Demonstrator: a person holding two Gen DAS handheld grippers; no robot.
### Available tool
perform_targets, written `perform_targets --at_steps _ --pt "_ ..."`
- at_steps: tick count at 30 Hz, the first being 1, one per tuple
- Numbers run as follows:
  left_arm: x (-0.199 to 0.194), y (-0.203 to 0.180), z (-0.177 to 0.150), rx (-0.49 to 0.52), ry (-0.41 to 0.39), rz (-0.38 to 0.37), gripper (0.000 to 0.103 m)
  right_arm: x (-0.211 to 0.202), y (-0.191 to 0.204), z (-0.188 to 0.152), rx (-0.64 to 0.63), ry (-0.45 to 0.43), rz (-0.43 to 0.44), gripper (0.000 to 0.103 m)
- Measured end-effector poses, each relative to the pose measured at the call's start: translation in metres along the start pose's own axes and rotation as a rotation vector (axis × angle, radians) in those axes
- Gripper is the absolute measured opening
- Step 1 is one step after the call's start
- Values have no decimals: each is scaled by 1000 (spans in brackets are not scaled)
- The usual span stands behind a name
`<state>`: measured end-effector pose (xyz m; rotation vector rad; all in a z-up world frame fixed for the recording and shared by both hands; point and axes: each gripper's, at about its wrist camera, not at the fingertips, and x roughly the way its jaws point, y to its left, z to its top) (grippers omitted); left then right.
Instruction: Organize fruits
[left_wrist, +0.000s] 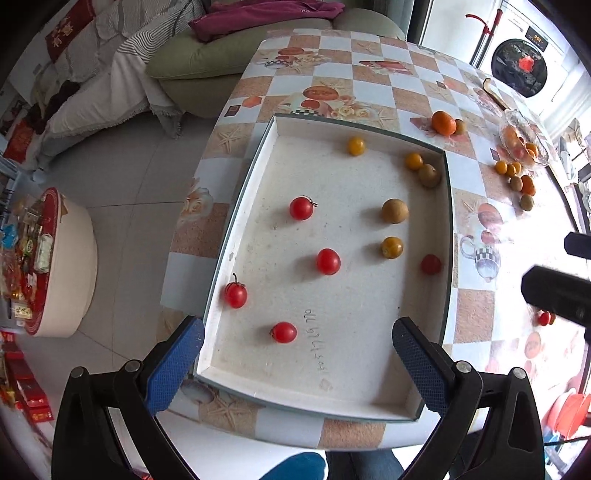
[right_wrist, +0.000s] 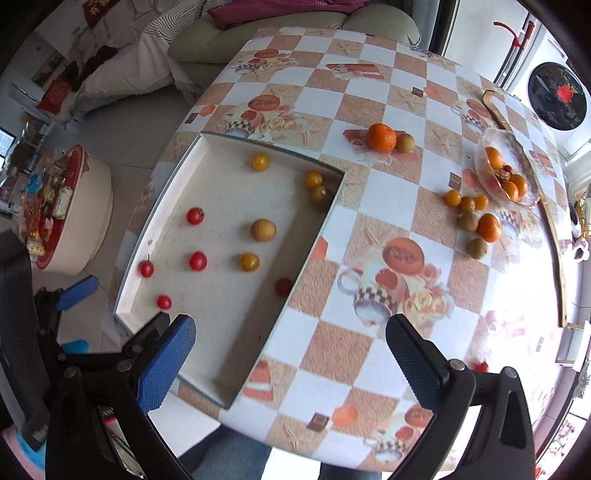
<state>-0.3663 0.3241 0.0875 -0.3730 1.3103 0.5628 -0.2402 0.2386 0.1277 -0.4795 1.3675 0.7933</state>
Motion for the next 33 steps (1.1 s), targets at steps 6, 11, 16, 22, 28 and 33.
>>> perform_targets --at_steps 6,11,16,22,28,33 --pt "-14 -5 0 68 -4 7 102 -5 2 -13 -19 41 -21 103" --pt "-19 -14 -6 143 36 -16 102 -6 6 -22 -49 75 -42 103" --pt "-25 -25 -15 200 57 -12 102 -14 8 -23 -50 67 -48 103" --pt "-28 -27 -19 201 73 -27 102 -19 2 -18 -11 57 -57 103" --pt "-32 -22 -18 167 61 -28 102 -22 0 -17 1 51 -69 103" --pt "-36 -16 -22 119 51 -23 102 -25 5 -19 -10 36 -79 103"
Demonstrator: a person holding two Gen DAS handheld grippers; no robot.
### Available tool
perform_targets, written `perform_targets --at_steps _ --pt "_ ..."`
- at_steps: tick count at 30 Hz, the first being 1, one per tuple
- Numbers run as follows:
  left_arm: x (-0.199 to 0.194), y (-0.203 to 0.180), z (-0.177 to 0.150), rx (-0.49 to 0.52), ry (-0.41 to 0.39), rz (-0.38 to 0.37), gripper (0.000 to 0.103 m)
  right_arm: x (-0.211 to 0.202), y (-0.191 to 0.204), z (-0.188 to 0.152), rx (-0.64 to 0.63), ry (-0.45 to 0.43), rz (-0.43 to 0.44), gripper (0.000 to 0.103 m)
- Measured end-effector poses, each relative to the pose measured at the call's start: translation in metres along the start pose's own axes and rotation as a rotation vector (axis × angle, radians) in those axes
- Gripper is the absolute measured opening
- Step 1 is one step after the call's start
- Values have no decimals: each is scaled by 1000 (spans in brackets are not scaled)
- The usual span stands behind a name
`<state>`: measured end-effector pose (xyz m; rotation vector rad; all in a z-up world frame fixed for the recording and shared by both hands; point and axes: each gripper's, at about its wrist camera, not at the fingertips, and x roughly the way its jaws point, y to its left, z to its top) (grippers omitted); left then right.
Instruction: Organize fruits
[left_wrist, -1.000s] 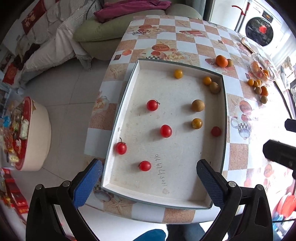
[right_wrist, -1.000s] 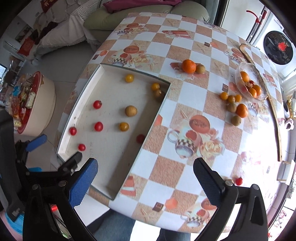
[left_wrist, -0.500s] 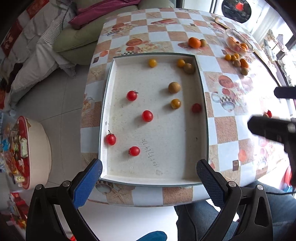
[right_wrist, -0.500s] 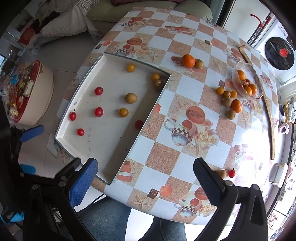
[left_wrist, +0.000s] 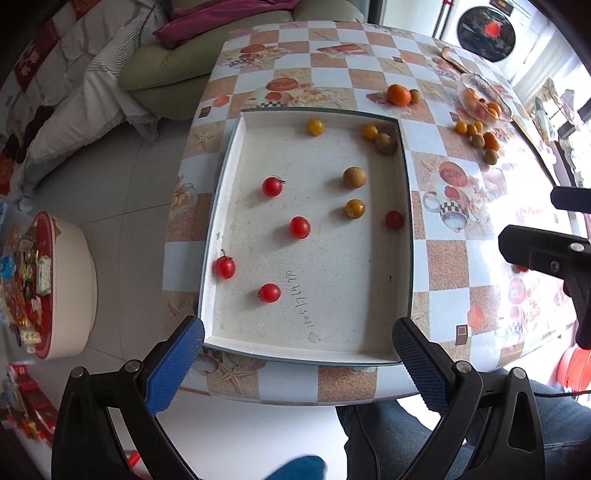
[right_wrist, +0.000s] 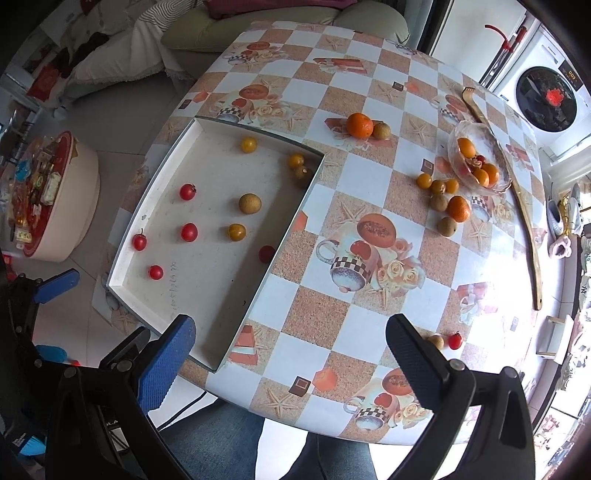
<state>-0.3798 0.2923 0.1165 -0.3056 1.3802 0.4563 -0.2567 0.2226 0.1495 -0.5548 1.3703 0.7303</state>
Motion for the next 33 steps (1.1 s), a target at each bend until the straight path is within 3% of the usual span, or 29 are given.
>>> perform_targets --at_steps 10,33 --pt "-1 8 -7 -54 3 11 102 1 6 -2 -19 -1 5 103" --pt "0 6 -7 -24 12 14 102 2 19 -2 -49 7 17 103"
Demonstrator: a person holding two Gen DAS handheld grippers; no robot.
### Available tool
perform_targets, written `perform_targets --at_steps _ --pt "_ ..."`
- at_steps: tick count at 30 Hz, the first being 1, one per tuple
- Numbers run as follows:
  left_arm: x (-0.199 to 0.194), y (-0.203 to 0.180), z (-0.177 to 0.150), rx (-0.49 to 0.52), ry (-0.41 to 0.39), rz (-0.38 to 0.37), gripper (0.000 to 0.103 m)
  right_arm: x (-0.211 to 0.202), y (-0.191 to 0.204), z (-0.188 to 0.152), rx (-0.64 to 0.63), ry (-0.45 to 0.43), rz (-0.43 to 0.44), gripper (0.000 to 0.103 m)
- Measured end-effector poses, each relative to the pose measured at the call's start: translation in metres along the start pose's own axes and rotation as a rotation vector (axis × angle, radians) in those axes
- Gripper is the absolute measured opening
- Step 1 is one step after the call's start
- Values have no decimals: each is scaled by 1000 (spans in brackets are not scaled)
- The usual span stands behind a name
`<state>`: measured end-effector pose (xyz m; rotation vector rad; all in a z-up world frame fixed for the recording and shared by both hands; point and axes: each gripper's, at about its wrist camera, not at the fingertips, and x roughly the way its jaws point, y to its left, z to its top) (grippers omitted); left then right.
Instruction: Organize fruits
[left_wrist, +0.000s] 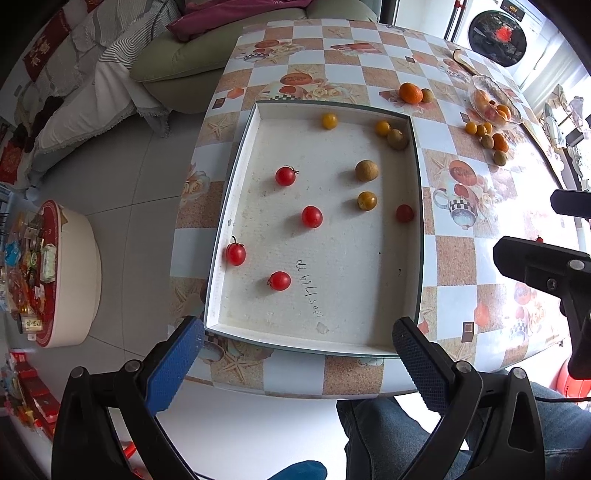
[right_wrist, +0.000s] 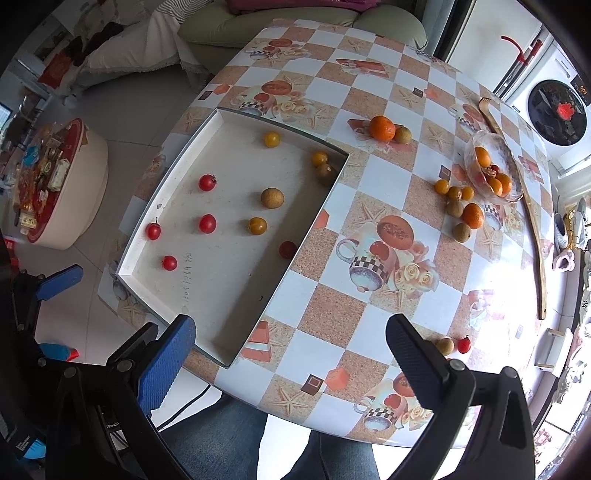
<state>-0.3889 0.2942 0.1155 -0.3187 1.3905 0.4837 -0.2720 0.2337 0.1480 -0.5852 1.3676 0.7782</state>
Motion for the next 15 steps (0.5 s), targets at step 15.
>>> perform_targets --at_steps 15 --pt "2 -4 3 18 9 8 102 0 -1 1 8 -7 1 103"
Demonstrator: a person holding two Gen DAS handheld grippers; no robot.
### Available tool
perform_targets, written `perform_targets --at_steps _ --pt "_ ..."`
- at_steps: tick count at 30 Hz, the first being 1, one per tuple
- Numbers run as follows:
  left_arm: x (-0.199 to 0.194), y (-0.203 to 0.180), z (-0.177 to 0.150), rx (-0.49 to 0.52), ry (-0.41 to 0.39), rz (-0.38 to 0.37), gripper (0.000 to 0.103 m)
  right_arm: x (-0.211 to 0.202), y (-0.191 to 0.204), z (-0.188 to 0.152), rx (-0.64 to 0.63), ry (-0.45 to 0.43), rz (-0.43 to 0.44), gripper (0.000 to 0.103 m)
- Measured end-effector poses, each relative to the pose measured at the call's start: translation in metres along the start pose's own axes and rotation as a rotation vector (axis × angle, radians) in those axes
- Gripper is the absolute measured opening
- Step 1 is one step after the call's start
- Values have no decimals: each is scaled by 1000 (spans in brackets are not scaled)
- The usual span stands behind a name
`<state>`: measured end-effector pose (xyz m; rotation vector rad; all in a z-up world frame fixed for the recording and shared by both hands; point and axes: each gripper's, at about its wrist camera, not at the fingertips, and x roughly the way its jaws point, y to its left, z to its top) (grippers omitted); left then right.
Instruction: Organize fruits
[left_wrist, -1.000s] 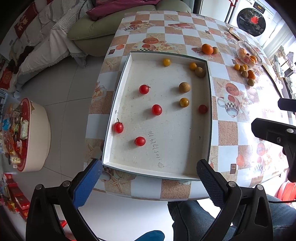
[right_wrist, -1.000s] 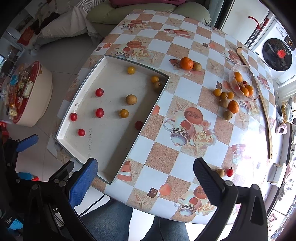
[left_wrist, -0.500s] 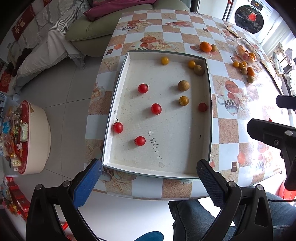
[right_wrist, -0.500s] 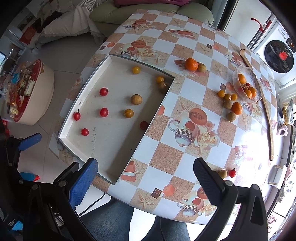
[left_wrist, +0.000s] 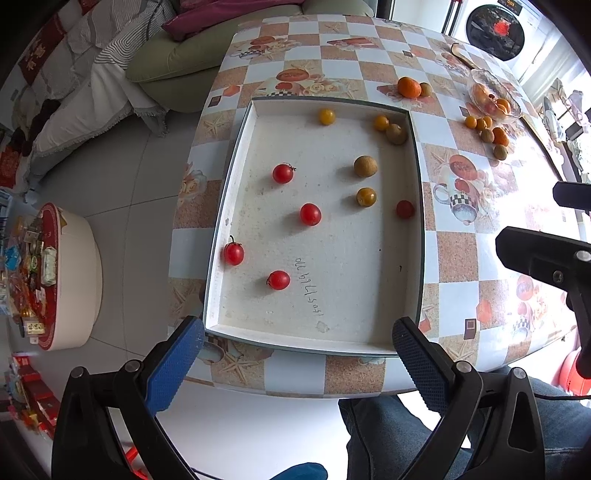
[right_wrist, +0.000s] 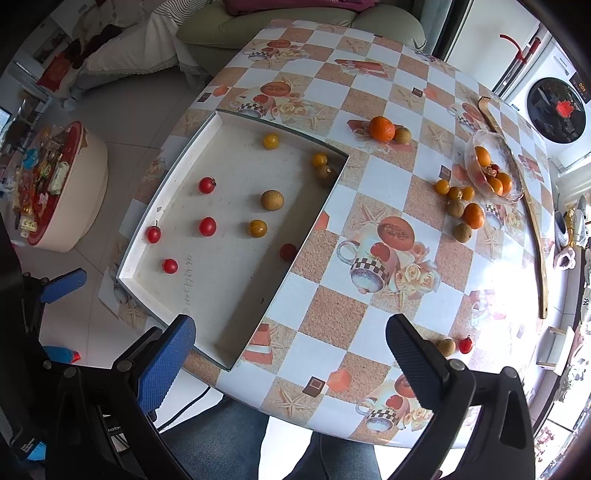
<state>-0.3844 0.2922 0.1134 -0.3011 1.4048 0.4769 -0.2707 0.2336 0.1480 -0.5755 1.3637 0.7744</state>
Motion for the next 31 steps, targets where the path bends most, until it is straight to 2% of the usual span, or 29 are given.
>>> perform_targets --at_steps 9,25,31 --pt "-7 -5 1 30 -33 41 102 -4 -2 3 5 -16 -5 103" --pt "-6 -5 4 35 -34 44 102 -3 -2 4 7 -14 -4 103" --pt "-11 -5 2 27 -67 28 102 -2 -4 2 12 -13 0 103"
